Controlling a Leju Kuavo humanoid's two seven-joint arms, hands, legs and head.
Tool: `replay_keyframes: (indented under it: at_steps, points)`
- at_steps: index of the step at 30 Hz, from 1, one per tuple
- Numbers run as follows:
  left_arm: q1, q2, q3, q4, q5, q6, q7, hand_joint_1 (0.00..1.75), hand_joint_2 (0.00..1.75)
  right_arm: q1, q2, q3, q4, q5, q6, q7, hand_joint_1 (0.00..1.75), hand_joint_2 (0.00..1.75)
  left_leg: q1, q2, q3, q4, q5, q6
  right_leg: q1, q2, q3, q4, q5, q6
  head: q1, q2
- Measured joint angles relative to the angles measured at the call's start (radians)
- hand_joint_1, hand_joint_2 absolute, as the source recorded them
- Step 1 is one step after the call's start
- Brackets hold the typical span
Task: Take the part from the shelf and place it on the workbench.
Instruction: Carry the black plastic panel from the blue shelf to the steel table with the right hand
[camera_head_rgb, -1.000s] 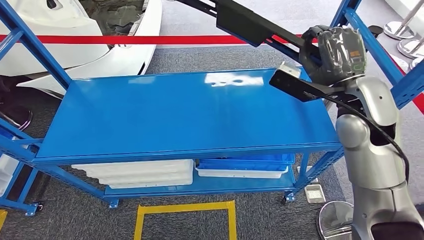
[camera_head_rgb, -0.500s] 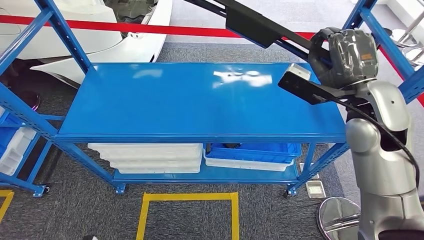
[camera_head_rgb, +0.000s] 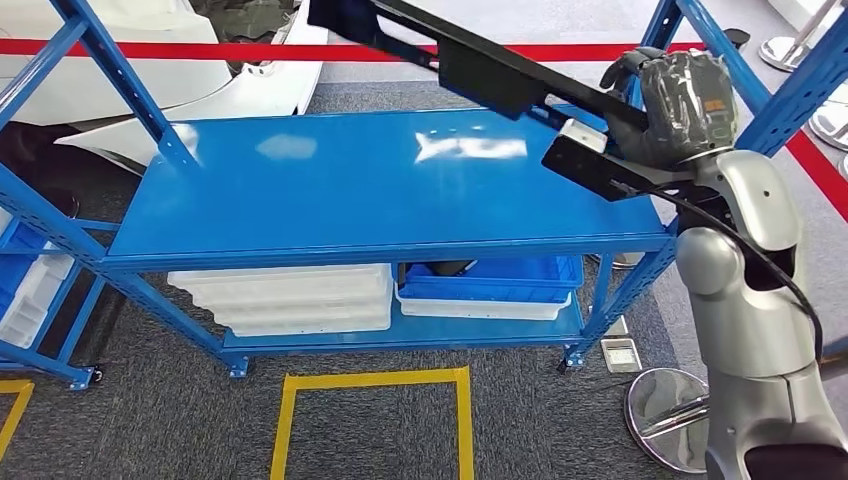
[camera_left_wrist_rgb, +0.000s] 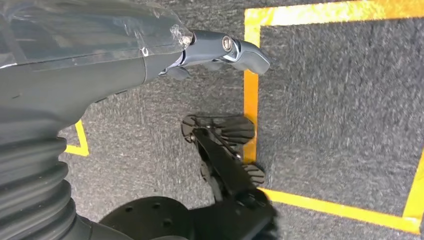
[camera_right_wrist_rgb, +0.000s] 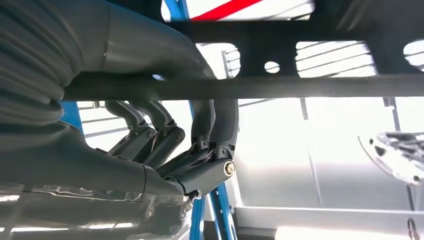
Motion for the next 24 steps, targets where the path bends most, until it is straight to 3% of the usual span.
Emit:
replay_keyframes:
  at_steps: [2, 3, 4, 6, 7, 9, 11, 12, 13, 14, 16, 18, 20, 22, 24]
  points:
    - [-0.001, 0.0, 0.0, 0.0, 0.001, 0.001, 0.0, 0.0, 1.75, -0.001, 0.0, 0.0, 0.002, -0.001, -0.002, -0.001, 1.75, 1.75, 0.001, -0.003, 0.087, -0.137, 0.025, 0.001, -0.001, 0.0, -0.012, 0.007, 0.006, 0.009, -0.006, 0.0]
    - [-0.002, 0.0, 0.0, 0.0, 0.001, 0.001, 0.0, 0.0, 1.75, -0.002, 0.0, 0.0, 0.002, -0.002, -0.002, -0.002, 1.75, 1.75, -0.001, -0.005, 0.114, -0.186, 0.029, 0.005, -0.002, 0.0, -0.016, 0.009, 0.01, 0.016, -0.008, 0.0]
    - [-0.002, 0.0, 0.0, 0.0, 0.001, 0.001, 0.0, 0.0, 1.75, -0.004, 0.0, 0.0, 0.002, -0.002, -0.003, -0.002, 1.75, 1.75, -0.004, -0.008, 0.121, -0.204, 0.025, 0.01, -0.002, 0.001, -0.018, 0.009, 0.015, 0.023, -0.008, 0.0]
    - [-0.001, 0.0, 0.0, 0.0, 0.002, 0.001, 0.0, 0.0, 1.75, -0.004, 0.0, 0.001, 0.002, -0.002, -0.003, -0.003, 1.75, 1.75, -0.006, -0.008, 0.115, -0.209, 0.034, 0.024, -0.003, 0.001, -0.02, 0.009, 0.021, 0.039, -0.004, 0.0]
    - [-0.001, 0.0, 0.0, 0.0, 0.002, 0.001, 0.0, 0.0, 1.75, -0.004, 0.0, 0.001, 0.003, -0.002, -0.003, -0.003, 1.75, 1.75, -0.006, -0.006, 0.111, -0.212, 0.04, 0.033, -0.004, 0.001, -0.025, 0.019, 0.01, 0.044, 0.0, 0.0]
    - [-0.002, 0.0, 0.0, 0.0, 0.002, 0.001, 0.001, 0.0, 1.75, -0.004, 0.0, 0.001, 0.004, -0.002, -0.004, -0.002, 1.75, 1.75, -0.005, -0.002, 0.098, -0.218, 0.055, 0.053, -0.004, 0.002, -0.052, 0.088, -0.051, 0.048, 0.011, 0.0]
    - [-0.002, 0.0, 0.0, 0.0, 0.002, 0.001, 0.002, 0.0, 1.75, -0.004, 0.0, 0.001, 0.006, -0.002, -0.005, -0.002, 1.75, 1.75, -0.011, 0.0, 0.079, -0.214, 0.066, 0.063, -0.001, 0.002, -0.094, 0.215, -0.128, 0.047, 0.026, 0.0]
    - [-0.001, -0.001, 0.0, 0.0, 0.002, 0.001, 0.002, 0.0, 1.75, -0.003, 0.0, 0.001, 0.007, -0.002, -0.006, -0.002, 1.75, 1.75, -0.014, 0.0, 0.069, -0.21, 0.07, 0.065, 0.001, 0.002, -0.106, 0.266, -0.148, 0.047, 0.032, 0.0]
    - [-0.001, -0.001, 0.0, 0.0, 0.002, 0.001, 0.002, 0.0, 1.75, -0.002, 0.0, 0.001, 0.01, -0.003, -0.006, -0.001, 1.75, 1.75, -0.017, 0.0, 0.06, -0.204, 0.074, 0.066, 0.003, 0.003, -0.102, 0.284, -0.148, 0.045, 0.037, 0.0]
    - [-0.001, -0.001, 0.0, 0.0, 0.002, 0.001, 0.002, 0.0, 1.75, -0.002, 0.0, 0.001, 0.011, -0.005, -0.006, -0.001, 1.75, 1.75, -0.019, 0.001, 0.05, -0.198, 0.076, 0.067, 0.005, 0.003, -0.079, 0.263, -0.131, 0.042, 0.041, 0.0]
    - [-0.001, -0.002, 0.0, 0.0, 0.002, 0.001, 0.002, 0.0, 1.75, -0.003, 0.0, 0.001, 0.013, -0.01, -0.006, 0.002, 1.75, 1.75, -0.021, 0.001, 0.035, -0.184, 0.078, 0.065, 0.011, 0.0, 0.003, 0.137, -0.085, 0.03, 0.048, 0.0]
    - [-0.001, -0.002, 0.0, 0.0, 0.001, 0.001, 0.002, 0.0, 1.75, -0.004, 0.0, 0.001, 0.013, -0.014, -0.006, 0.004, 1.75, 1.75, -0.022, 0.002, 0.023, -0.174, 0.082, 0.058, 0.019, -0.005, 0.055, 0.037, -0.067, 0.021, 0.05, 0.0]
    - [0.0, -0.002, 0.0, 0.0, 0.001, 0.001, 0.002, 0.0, 1.75, -0.004, -0.001, 0.001, 0.013, -0.015, -0.006, 0.006, 1.75, 1.75, -0.022, 0.003, 0.017, -0.173, 0.092, 0.046, 0.026, -0.004, 0.057, 0.016, -0.062, 0.015, 0.05, 0.0]
    - [0.001, -0.002, 0.0, 0.0, 0.001, 0.001, 0.002, 0.0, 1.75, -0.004, -0.001, 0.001, 0.013, -0.016, -0.005, 0.007, 1.75, 1.75, -0.022, 0.002, 0.013, -0.17, 0.088, 0.034, 0.019, -0.003, 0.052, 0.006, -0.048, 0.001, 0.05, 0.0]
    - [0.001, -0.001, 0.0, 0.0, 0.001, 0.001, 0.002, 0.0, 1.75, -0.003, -0.001, 0.001, 0.013, -0.016, -0.005, 0.007, 1.75, 1.75, -0.022, 0.001, -0.008, -0.113, 0.036, 0.022, 0.012, -0.004, 0.044, -0.004, -0.031, -0.013, 0.039, 0.0]
